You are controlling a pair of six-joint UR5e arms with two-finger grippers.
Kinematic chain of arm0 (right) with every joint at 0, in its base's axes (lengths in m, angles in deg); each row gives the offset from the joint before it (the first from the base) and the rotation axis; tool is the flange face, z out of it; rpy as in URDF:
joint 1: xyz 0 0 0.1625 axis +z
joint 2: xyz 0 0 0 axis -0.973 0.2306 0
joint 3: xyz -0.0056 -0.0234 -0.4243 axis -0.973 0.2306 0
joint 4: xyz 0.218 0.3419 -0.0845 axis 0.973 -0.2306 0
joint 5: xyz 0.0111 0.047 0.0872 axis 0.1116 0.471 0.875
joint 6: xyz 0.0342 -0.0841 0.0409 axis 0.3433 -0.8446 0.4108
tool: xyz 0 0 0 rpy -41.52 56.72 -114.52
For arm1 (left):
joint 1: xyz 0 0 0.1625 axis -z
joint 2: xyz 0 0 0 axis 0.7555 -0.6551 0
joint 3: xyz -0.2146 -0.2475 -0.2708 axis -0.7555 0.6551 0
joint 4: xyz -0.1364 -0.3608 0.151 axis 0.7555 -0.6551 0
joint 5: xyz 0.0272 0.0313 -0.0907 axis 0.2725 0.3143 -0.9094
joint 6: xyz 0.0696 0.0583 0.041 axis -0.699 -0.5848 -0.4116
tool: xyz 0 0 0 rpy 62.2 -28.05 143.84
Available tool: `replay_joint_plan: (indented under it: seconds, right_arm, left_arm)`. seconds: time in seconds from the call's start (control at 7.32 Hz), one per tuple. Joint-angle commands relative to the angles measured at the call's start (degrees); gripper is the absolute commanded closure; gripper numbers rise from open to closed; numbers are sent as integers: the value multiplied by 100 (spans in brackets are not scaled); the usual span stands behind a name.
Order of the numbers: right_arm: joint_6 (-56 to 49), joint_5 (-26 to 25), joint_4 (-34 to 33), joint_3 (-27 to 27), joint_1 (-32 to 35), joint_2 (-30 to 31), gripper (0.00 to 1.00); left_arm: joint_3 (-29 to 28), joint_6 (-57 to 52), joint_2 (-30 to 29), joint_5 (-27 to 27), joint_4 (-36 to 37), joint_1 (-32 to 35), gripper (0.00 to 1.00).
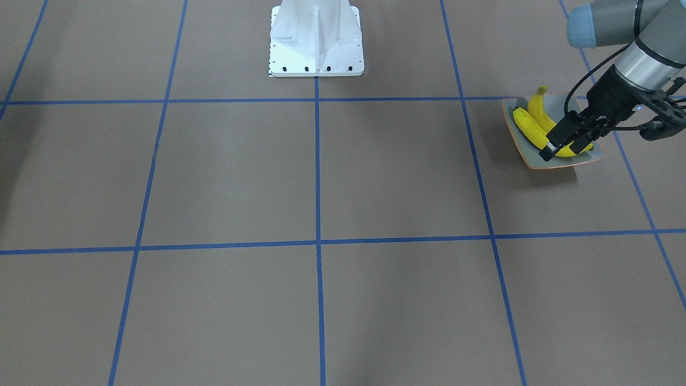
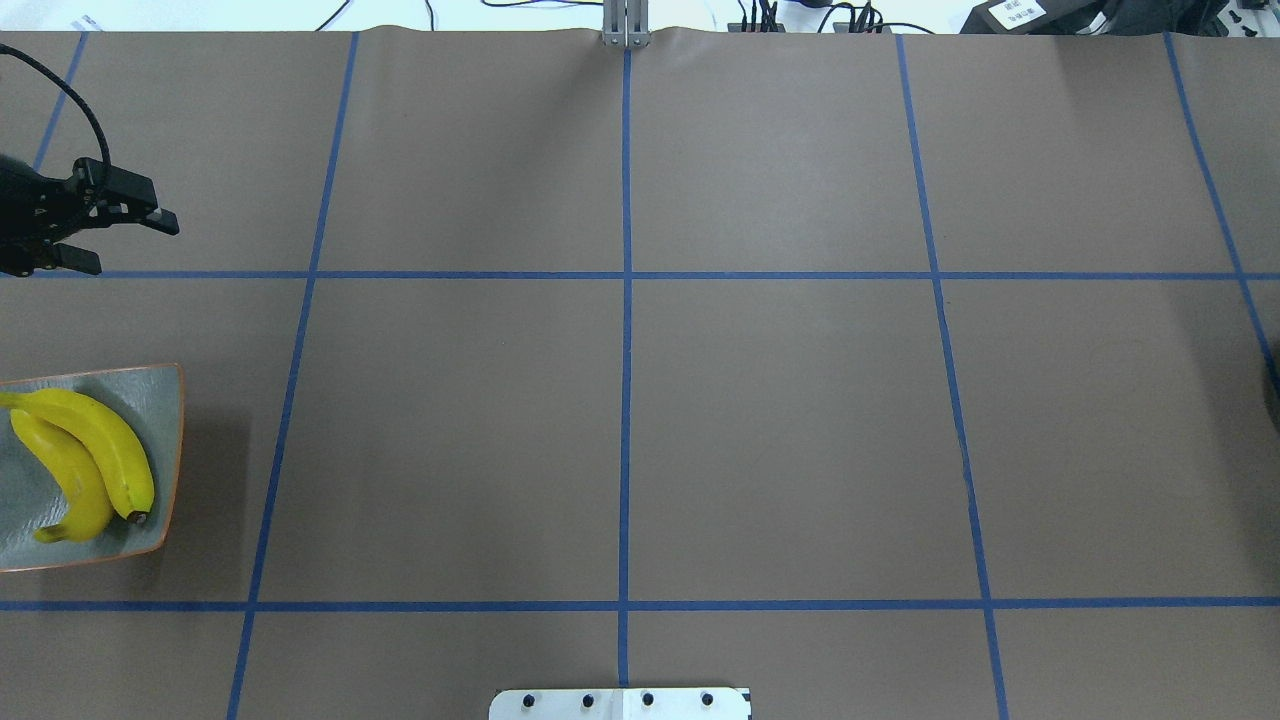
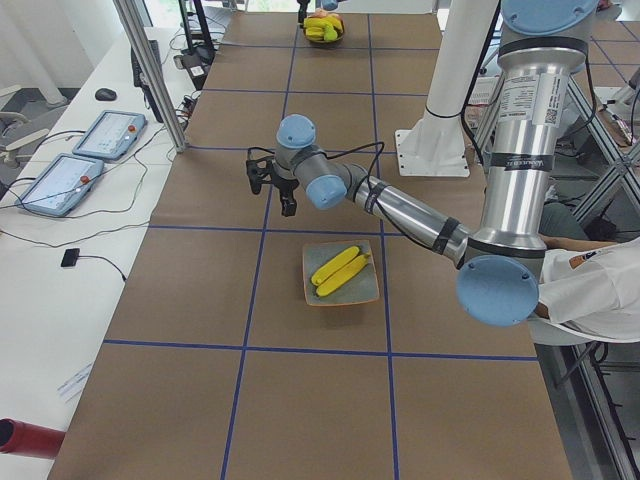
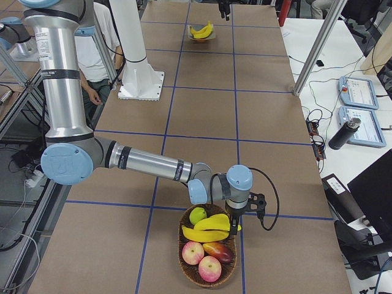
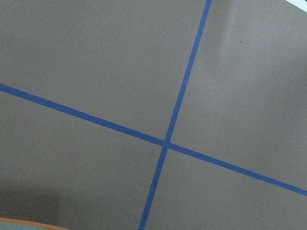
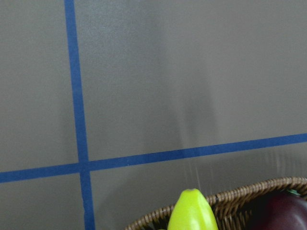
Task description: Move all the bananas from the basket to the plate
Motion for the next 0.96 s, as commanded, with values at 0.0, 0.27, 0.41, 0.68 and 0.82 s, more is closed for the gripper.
replay_joint_plan:
  seconds: [0.0, 0.27, 0.41, 0.68, 0.82]
  right_arm:
    - [-724, 24, -58, 36, -16, 138, 4]
    - [-792, 24, -112, 37, -16, 165, 14]
    - [-792, 32, -120, 28, -16, 139, 39]
    - [-774, 190, -329, -7, 62, -27, 57]
    - [-757, 243, -549, 1, 124, -116, 54]
  left_arm:
    - [20, 196, -20, 2, 0, -8, 0]
    - [64, 484, -29, -7, 0, -17, 0]
    - [99, 513, -29, -7, 0, -8, 0]
    - [178, 661, -21, 2, 0, -8, 0]
    - [265, 749, -12, 2, 0, -8, 0]
